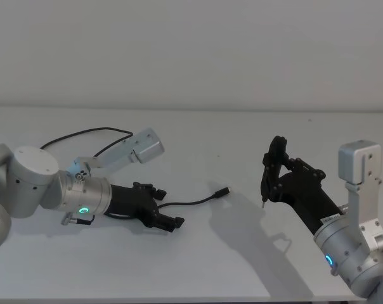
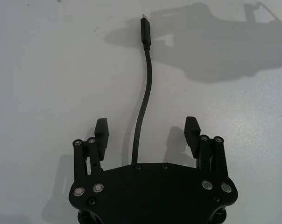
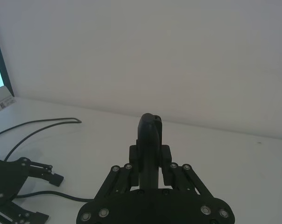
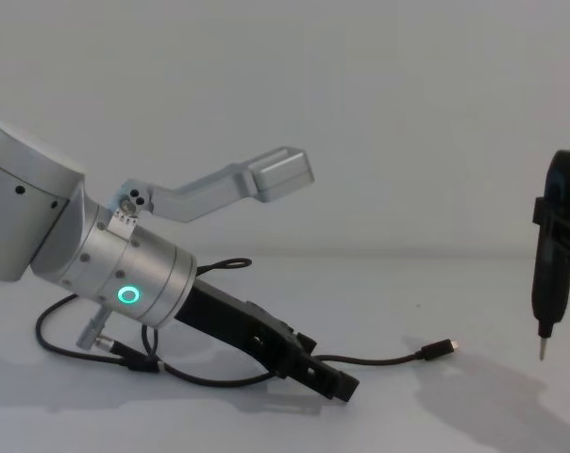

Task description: Pick up the data cable with the one hand.

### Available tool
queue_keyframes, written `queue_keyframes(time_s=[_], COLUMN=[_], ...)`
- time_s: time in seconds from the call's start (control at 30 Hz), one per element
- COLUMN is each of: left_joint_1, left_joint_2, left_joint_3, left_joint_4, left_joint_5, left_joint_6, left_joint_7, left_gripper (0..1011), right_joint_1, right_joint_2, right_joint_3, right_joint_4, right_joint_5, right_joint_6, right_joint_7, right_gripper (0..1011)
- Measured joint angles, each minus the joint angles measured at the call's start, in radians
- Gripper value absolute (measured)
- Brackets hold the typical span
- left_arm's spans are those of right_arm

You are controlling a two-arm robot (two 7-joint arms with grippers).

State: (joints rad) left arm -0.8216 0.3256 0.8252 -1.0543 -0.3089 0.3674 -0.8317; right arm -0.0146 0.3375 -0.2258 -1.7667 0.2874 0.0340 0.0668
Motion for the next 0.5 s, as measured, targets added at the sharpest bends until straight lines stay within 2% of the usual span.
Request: queue_keyframes(time_s=[0.2, 0.23, 0.33, 0.4, 0.5], left_joint_1=[-0.001, -0.001, -0.001, -0.002, -0.002], left_joint_2=[-0.002, -0.002, -0.003, -0.004, -0.004], left_joint_3=[0.002, 0.003, 0.003, 0.004, 0.005], left_joint_4=[0.003, 0.003, 0.004, 0.005, 0.005], left_joint_5=[-0.001, -0.002, -0.002, -0.003, -0.003], left_joint_6=[0.001, 0.001, 0.001, 0.001, 0.001], left_joint_7=[0.002, 0.003, 0.003, 0.004, 0.004], left_gripper=[824, 768, 713, 618, 546], right_joint_1=[0.0, 0.0, 0.0, 0.0, 0.0], right_joint_2=[0.0, 0.0, 0.0, 0.0, 0.0], right_joint_3=[0.0, 0.0, 0.0, 0.0, 0.0], right_joint_4=[0.0, 0.0, 0.0, 0.0, 0.0], right_joint_5=[0.0, 0.0, 0.0, 0.0, 0.0], right_joint_6=[0.0, 0.0, 0.0, 0.0, 0.0], right_joint_7=[0.0, 0.0, 0.0, 0.0, 0.0], right_gripper=[274, 275, 274, 275, 275])
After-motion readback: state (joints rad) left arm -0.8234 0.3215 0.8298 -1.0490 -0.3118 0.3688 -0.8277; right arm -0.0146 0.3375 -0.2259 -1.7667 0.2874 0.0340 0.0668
